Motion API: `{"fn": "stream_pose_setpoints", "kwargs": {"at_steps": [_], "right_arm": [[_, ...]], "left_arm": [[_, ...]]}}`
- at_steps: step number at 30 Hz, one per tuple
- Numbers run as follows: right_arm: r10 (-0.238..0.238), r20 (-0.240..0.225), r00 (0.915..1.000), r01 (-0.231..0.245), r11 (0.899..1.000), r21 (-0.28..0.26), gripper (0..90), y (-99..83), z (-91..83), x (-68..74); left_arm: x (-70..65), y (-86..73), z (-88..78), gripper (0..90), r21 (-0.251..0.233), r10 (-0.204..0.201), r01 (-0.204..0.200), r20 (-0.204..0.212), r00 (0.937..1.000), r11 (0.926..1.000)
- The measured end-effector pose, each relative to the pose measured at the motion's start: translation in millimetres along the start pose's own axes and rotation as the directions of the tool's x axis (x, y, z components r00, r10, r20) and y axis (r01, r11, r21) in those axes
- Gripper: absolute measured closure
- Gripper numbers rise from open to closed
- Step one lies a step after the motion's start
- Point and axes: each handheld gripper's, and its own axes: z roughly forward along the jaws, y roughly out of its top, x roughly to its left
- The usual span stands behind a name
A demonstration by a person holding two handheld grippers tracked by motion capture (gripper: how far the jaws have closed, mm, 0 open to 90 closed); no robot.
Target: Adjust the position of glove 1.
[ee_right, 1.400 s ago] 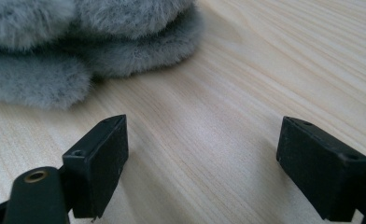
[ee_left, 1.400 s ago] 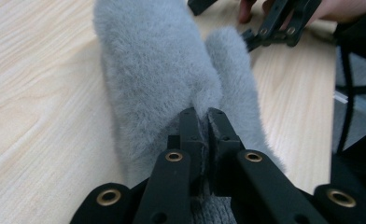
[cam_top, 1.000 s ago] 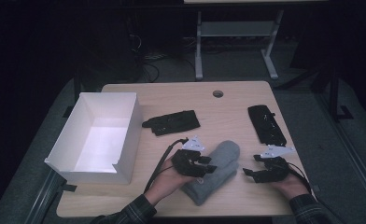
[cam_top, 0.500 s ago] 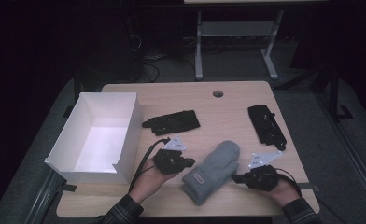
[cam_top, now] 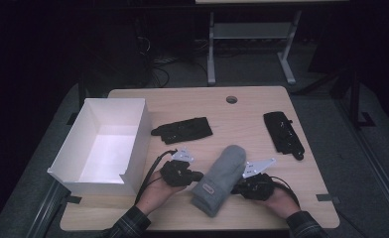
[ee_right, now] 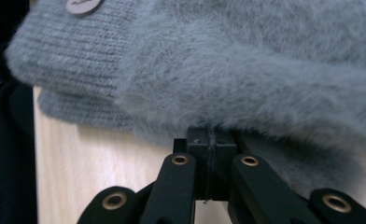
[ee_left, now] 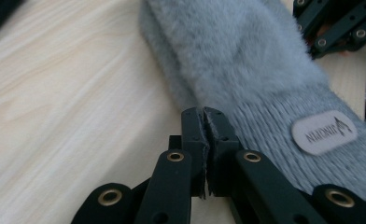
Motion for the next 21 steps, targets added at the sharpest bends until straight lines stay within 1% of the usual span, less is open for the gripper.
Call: {"fn": "stream_pose_setpoints", "kwargs": {"at_steps": [1,2,4,6,7,8,10,11,12,13,15,16,17,18,19,20,21], "right_arm": [[0.002,-0.003,1.0,-0.002,1.0,-0.003,90.0,1.4,2.1,-0.3],[-0.01,-0.006,0.9999,0.01,1.0,0.0,90.0,7.1,8.8,1.0],[-0.015,-0.008,0.9999,0.015,1.0,-0.001,90.0,9.5,10.9,1.7],[-0.026,-0.019,0.9995,0.026,1.0,-0.001,90.0,15.9,17.3,4.1],[-0.043,-0.021,0.9988,0.043,0.999,0.001,90.0,22.0,24.7,5.9],[-0.043,-0.021,0.9988,0.043,0.999,0.001,90.0,22.0,24.7,5.9],[-0.05,-0.018,0.9986,0.05,0.999,-0.001,88.7,25.0,27.3,5.9],[-0.05,-0.018,0.9986,0.05,0.999,-0.001,88.7,25.0,27.3,5.9],[-0.059,-0.013,0.9982,0.06,0.998,0.002,85.0,24.1,25.6,4.9],[-0.057,-0.008,0.9983,0.057,0.998,-0.002,81.3,23.1,23.8,4.9],[-0.053,0.018,0.9984,0.053,0.999,-0.011,73.6,19.8,17.2,1.8],[-0.058,0.052,0.997,0.059,0.998,-0.017,62.7,16.6,12.1,-2.2],[-0.058,0.052,0.997,0.059,0.998,-0.017,62.7,16.6,12.1,-2.2],[-0.059,0.083,0.9948,0.061,0.998,-0.018,54.1,13.7,8.8,-4.6],[-0.059,0.083,0.9948,0.061,0.998,-0.018,54.1,13.7,8.8,-4.6],[-0.056,0.118,0.9915,0.059,0.998,-0.02,45.4,9.5,4.8,-8.5],[-0.048,0.128,0.9907,0.051,0.999,-0.019,43.3,8.1,3.4,-9.4]], "left_arm": [[2.0,-0.2,-1.4,86.9,-0.004,-0.006,0.006,-0.008,1.0,1.0],[4.9,-0.6,-3.1,86.8,-0.008,-0.017,0.017,-0.013,0.9998,0.9998],[6.1,-0.7,-3.9,86.9,-0.01,-0.018,0.018,-0.017,0.9997,0.9998],[8.6,-1.1,-6.0,86.8,-0.01,-0.026,0.026,-0.031,0.9992,0.9996],[9.9,-1.5,-6.9,86.8,-0.015,-0.025,0.025,-0.038,0.999,0.9996],[11.1,-1.6,-8.3,86.8,-0.01,-0.024,0.024,-0.046,0.9987,0.9997],[13.1,-2.6,-10.9,86.1,-0.02,-0.044,0.043,-0.059,0.9973,0.9989],[15.4,-2.8,-13.1,86.1,-0.026,-0.045,0.043,-0.069,0.9966,0.9987],[17.0,-2.7,-15.1,85.0,-0.025,-0.043,0.042,-0.074,0.9963,0.9988],[19.1,-2.3,-17.2,83.7,-0.038,-0.052,0.049,-0.082,0.9953,0.9981],[21.7,-1.3,-19.7,77.9,-0.053,-0.063,0.058,-0.091,0.9938,0.9969],[22.4,-0.5,-19.7,69.7,-0.07,-0.072,0.066,-0.091,0.9932,0.9954],[22.4,-0.5,-19.7,65.8,-0.07,-0.072,0.066,-0.091,0.9932,0.9954],[22.9,1.1,-19.1,60.0,-0.067,-0.054,0.047,-0.103,0.9932,0.9967],[22.9,1.1,-19.1,55.2,-0.067,-0.054,0.047,-0.103,0.9932,0.9967],[23.8,3.9,-18.1,50.7,-0.081,-0.057,0.049,-0.097,0.9936,0.9955],[24.0,6.0,-17.7,47.7,-0.086,-0.059,0.051,-0.087,0.9945,0.9949]]}}
